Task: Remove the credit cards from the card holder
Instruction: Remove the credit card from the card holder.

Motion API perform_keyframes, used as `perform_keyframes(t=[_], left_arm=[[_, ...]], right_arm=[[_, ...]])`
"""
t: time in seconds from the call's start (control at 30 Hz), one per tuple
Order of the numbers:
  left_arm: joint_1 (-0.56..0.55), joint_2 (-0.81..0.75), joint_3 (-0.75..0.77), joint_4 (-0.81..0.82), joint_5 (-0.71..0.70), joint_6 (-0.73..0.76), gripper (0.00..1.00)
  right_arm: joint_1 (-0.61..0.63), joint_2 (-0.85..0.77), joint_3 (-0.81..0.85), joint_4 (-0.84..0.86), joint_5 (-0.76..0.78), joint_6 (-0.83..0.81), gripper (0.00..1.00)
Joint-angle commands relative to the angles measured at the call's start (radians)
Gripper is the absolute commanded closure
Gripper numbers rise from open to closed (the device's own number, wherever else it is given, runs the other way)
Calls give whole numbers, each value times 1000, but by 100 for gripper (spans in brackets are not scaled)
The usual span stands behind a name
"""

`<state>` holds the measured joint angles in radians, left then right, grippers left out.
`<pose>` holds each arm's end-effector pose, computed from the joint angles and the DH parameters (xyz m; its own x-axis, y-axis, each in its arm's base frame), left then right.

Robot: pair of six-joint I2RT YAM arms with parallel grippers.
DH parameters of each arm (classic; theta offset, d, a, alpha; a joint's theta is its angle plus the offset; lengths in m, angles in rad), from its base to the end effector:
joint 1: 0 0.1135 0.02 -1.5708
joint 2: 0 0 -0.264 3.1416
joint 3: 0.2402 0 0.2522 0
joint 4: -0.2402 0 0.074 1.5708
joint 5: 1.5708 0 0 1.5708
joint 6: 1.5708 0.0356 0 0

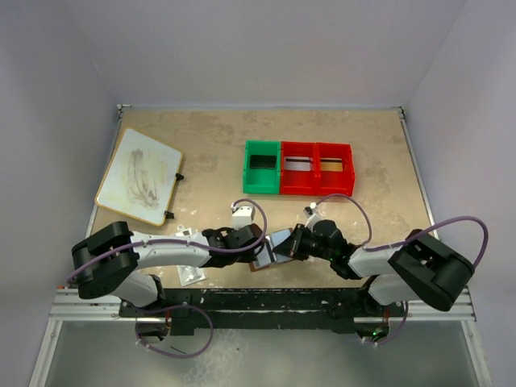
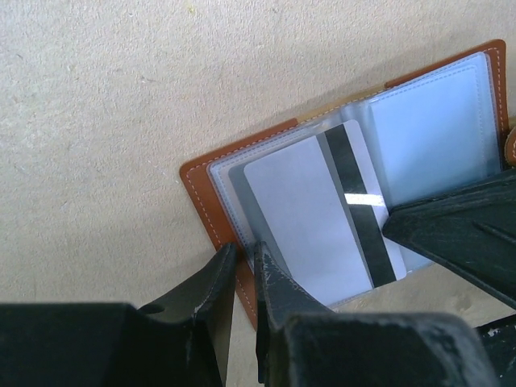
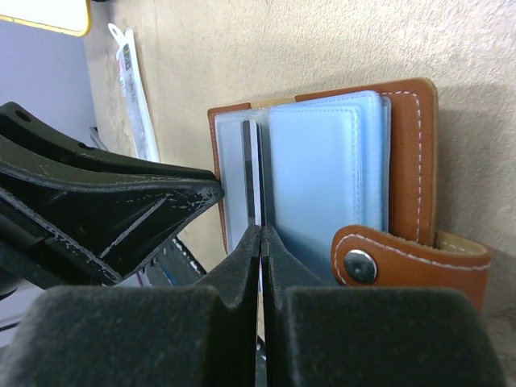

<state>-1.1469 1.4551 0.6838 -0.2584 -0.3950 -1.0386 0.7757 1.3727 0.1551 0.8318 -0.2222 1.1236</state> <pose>0.1203 -0.2332 0.1564 -0.8336 -0.0864 -0.5456 0.0818 0.9575 -0.2765 0.1443 0.1525 0.1223 -0.8634 0.3851 -0.3259 -0.1162 0.4769 0.8713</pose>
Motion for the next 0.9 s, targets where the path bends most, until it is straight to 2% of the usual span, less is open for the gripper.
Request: perform_keyframes(t=[0.0,0.2,0.4,0.67,0.87], left_arm=[[-7,19,-6,-22,18,-8,88],[-7,17,-1,-18,19,-8,88],[-11,-2,14,-22,13,-4,88],[-16,-108,71,-15,2,29,77],[-15,-28,110,47,70,36,76]], right_arm=[[-11,-62,-4,-77,49,-30,100],[-21,-114,-2,-168,77,-52,100],[-21,-113,-3,-163,63,-61,100],[-22,-100,-2,-161,84,-45,100],[-22,-102,-6,-159,78,-44,100]])
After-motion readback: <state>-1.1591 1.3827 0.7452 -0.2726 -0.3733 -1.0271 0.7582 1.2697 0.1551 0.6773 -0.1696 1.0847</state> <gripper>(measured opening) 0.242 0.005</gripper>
